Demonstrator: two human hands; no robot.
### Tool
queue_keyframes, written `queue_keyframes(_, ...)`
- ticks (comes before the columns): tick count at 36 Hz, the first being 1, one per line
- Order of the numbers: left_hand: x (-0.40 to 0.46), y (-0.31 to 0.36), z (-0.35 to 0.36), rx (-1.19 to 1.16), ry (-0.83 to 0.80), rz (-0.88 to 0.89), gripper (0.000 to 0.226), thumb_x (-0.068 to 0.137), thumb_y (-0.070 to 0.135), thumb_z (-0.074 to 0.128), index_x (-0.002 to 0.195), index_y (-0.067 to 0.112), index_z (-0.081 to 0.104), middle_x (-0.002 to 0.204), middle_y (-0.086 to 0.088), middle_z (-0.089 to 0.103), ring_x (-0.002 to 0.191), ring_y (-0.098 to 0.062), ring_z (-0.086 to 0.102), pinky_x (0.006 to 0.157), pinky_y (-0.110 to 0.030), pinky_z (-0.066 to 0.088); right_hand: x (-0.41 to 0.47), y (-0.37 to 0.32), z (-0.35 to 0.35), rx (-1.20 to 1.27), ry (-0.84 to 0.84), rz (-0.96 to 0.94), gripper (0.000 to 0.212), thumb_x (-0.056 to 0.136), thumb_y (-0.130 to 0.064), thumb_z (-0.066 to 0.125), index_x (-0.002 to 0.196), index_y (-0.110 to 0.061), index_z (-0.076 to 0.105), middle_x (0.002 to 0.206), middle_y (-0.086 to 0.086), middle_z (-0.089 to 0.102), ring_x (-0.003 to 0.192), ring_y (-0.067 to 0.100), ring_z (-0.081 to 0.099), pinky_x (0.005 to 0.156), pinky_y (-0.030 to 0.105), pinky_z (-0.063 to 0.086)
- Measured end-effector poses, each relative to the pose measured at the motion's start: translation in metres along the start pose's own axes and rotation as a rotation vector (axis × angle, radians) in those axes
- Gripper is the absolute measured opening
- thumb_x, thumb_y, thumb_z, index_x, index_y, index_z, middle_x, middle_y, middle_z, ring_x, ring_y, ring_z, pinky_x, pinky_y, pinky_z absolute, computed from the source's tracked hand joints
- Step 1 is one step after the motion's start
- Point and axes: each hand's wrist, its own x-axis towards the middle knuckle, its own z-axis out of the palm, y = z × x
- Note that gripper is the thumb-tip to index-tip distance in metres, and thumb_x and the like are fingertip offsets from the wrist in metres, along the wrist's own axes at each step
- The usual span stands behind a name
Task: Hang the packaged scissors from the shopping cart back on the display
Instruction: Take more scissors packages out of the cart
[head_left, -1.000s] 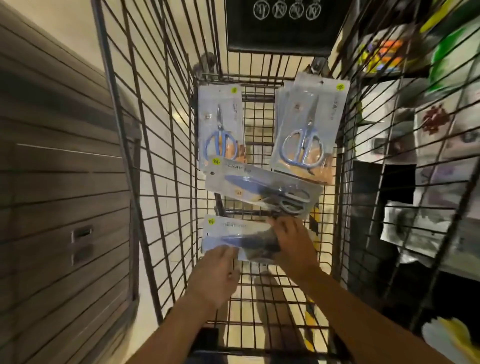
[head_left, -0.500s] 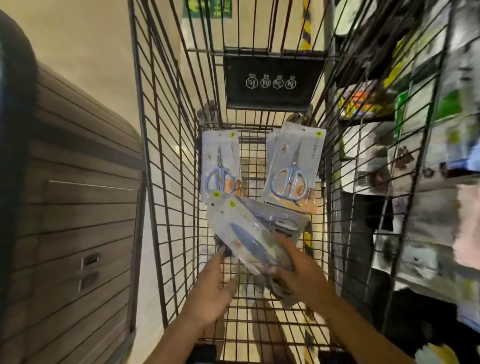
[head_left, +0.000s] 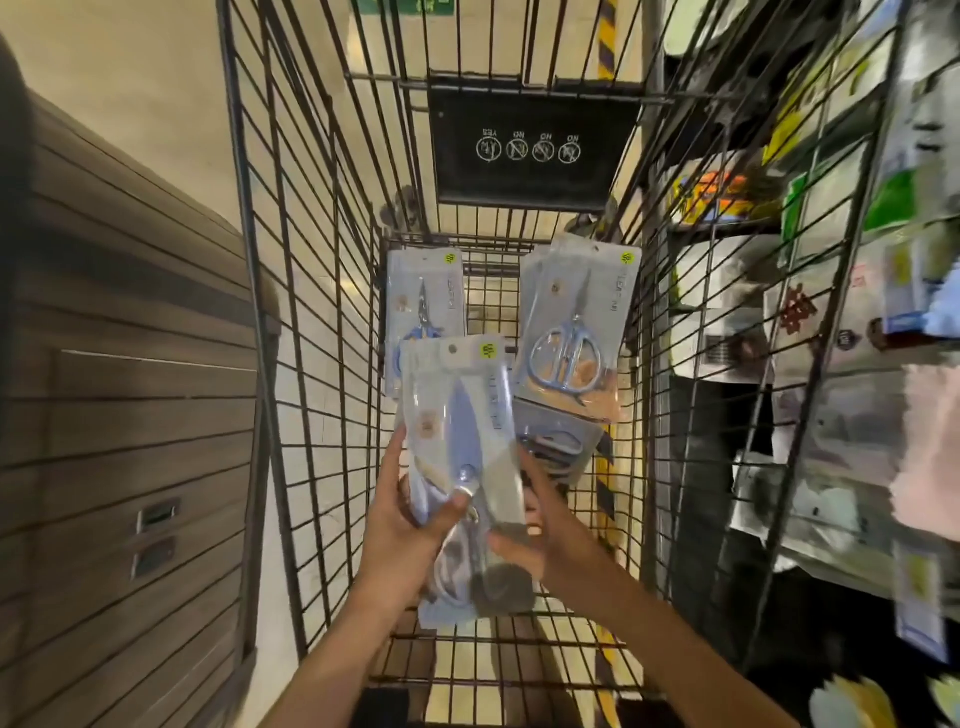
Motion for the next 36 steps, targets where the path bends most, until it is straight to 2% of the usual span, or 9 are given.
queue_keyframes(3,-0.003,-0.001,-0.004,-0.008,0.052,0.048,0.091,0.086,0.001,0.072,0.15,0.051,0.03,0.148,0.011,0.053,0.123,-0.011,0.063,0.087,-0.037,0.061,0.013,-0.007,-0.01,-0.365,0.124,-0.06,0.076,0.092,-0.013,0.071,0.148,-0.044,0.029,0.139,-0.009,0.052,0.117,0.002,0.055,0.093,0.013,0.047)
queue_keyframes(5,-0.003,-0.003,-0.007,0.002,0.072,0.07,0.089,0.089,0.0,0.07,0.15,0.051,0.03,0.152,0.013,0.048,0.132,-0.014,0.056,0.096,-0.046,0.056,0.025,-0.009,-0.018,-0.565,0.216,-0.131,0.072,0.089,-0.017,0.072,0.149,-0.034,0.035,0.142,-0.003,0.05,0.126,0.009,0.049,0.106,0.028,0.045)
queue_keyframes(7,-0.004,-0.003,-0.01,0.015,0.105,0.076,0.089,0.089,0.001,0.07,0.148,0.054,0.029,0.151,0.015,0.047,0.135,-0.014,0.052,0.103,-0.054,0.051,0.042,-0.011,-0.025,-0.694,0.246,-0.193,0.071,0.086,-0.014,0.072,0.149,-0.024,0.04,0.139,0.001,0.051,0.127,0.016,0.047,0.107,0.042,0.044)
queue_keyframes(12,-0.001,-0.005,-0.015,0.044,0.177,0.047,0.094,0.088,-0.001,0.071,0.149,0.054,0.026,0.153,0.018,0.045,0.138,-0.009,0.048,0.109,-0.057,0.044,0.085,-0.014,-0.03,-1.012,0.282,-0.243,0.08,0.085,-0.012,0.073,0.152,-0.03,0.032,0.152,-0.004,0.039,0.141,0.019,0.035,0.115,0.044,0.039)
queue_keyframes(18,0.002,-0.004,-0.015,0.061,0.193,0.056,0.094,0.088,-0.001,0.071,0.153,0.048,0.024,0.154,0.018,0.043,0.137,-0.002,0.046,0.114,-0.045,0.041,0.111,-0.002,-0.03,-1.323,0.215,-0.219,0.097,0.077,-0.02,0.08,0.156,-0.025,0.024,0.157,-0.001,0.038,0.148,0.026,0.029,0.121,0.045,0.029)
queue_keyframes(21,0.002,-0.002,-0.015,0.032,0.192,0.062,0.092,0.088,0.0,0.07,0.154,0.046,0.024,0.152,0.018,0.044,0.132,0.005,0.049,0.108,-0.035,0.048,0.115,0.002,-0.027,-1.346,0.217,-0.219,0.094,0.074,-0.02,0.081,0.153,-0.024,0.029,0.153,0.0,0.043,0.145,0.026,0.033,0.12,0.045,0.031)
queue_keyframes(25,-0.001,0.0,-0.014,0.023,0.179,0.082,0.089,0.09,-0.004,0.066,0.154,0.041,0.024,0.139,0.024,0.049,0.111,0.021,0.055,0.077,-0.006,0.052,0.106,0.015,-0.028,-1.315,0.176,-0.252,0.086,0.08,-0.015,0.077,0.152,-0.024,0.031,0.153,0.001,0.038,0.143,0.026,0.033,0.118,0.044,0.033)
queue_keyframes(30,-0.001,-0.001,-0.017,0.06,0.174,0.106,0.089,0.09,-0.002,0.067,0.154,0.042,0.025,0.143,0.027,0.046,0.121,0.019,0.049,0.084,-0.004,0.048,0.097,0.025,-0.027,-1.347,0.147,-0.32,0.096,0.073,-0.01,0.081,0.153,-0.024,0.03,0.146,0.004,0.044,0.128,0.028,0.046,0.107,0.043,0.046)
queue_keyframes(36,0.0,-0.007,-0.02,0.066,0.159,0.122,0.089,0.09,-0.002,0.067,0.154,0.042,0.024,0.147,0.031,0.043,0.134,0.009,0.044,0.092,-0.005,0.045,0.1,0.037,-0.028,-1.487,0.115,-0.278,0.119,0.061,-0.01,0.089,0.157,-0.026,0.021,0.117,0.004,0.061,0.094,0.024,0.061,0.071,0.037,0.054)
